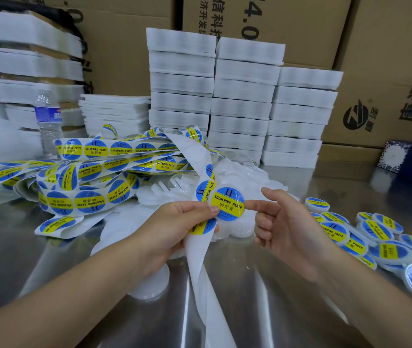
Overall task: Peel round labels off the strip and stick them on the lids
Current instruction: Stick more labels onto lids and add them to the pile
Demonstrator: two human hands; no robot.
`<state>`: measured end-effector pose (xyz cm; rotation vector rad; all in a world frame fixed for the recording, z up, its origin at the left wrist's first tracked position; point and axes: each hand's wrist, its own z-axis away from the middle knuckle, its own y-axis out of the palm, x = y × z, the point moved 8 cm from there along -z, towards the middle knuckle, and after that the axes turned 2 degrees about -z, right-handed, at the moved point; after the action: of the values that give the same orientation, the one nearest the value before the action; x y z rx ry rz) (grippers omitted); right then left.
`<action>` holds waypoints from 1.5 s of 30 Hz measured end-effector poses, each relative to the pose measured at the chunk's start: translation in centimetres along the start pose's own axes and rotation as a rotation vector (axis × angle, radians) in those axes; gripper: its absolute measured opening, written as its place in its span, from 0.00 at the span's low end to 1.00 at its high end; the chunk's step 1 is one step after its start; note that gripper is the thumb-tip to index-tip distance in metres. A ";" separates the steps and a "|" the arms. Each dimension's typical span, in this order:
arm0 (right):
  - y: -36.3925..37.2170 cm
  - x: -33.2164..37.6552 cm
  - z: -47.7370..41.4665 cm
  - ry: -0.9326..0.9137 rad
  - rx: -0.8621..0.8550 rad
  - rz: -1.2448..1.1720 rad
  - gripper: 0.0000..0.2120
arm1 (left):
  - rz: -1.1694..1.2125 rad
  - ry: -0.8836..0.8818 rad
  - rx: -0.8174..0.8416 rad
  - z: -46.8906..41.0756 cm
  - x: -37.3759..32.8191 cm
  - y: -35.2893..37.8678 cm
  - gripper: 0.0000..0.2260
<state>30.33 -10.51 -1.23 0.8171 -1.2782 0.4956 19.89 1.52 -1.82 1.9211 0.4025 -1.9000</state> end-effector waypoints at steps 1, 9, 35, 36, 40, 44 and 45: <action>0.0 0.0 0.0 -0.003 0.001 0.001 0.17 | 0.001 -0.001 0.000 0.0 0.0 0.0 0.09; 0.1 0.2 0.0 -0.029 0.026 0.013 0.16 | -0.005 -0.001 -0.009 0.2 -0.1 -0.1 0.09; 2.7 1.1 2.0 -0.493 0.101 0.647 0.30 | -0.173 -0.017 0.108 0.7 0.3 0.9 0.05; 2.8 1.1 2.1 -0.508 0.106 0.688 0.29 | -0.188 -0.016 0.117 0.7 0.4 1.0 0.04; 2.9 1.3 2.3 -0.528 0.099 0.759 0.27 | -0.203 -0.027 0.125 0.6 0.7 1.1 0.04; 2.7 1.9 2.5 -0.571 0.047 0.760 0.21 | -0.223 -0.029 0.146 0.6 0.9 1.4 0.05; 2.6 2.0 2.5 -0.582 0.035 0.751 0.20 | -0.223 -0.023 0.157 0.7 0.9 1.5 0.06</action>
<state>27.31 -11.02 1.57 0.4928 -2.1363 0.9145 20.05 -0.15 -2.57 2.0244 0.4910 -2.1506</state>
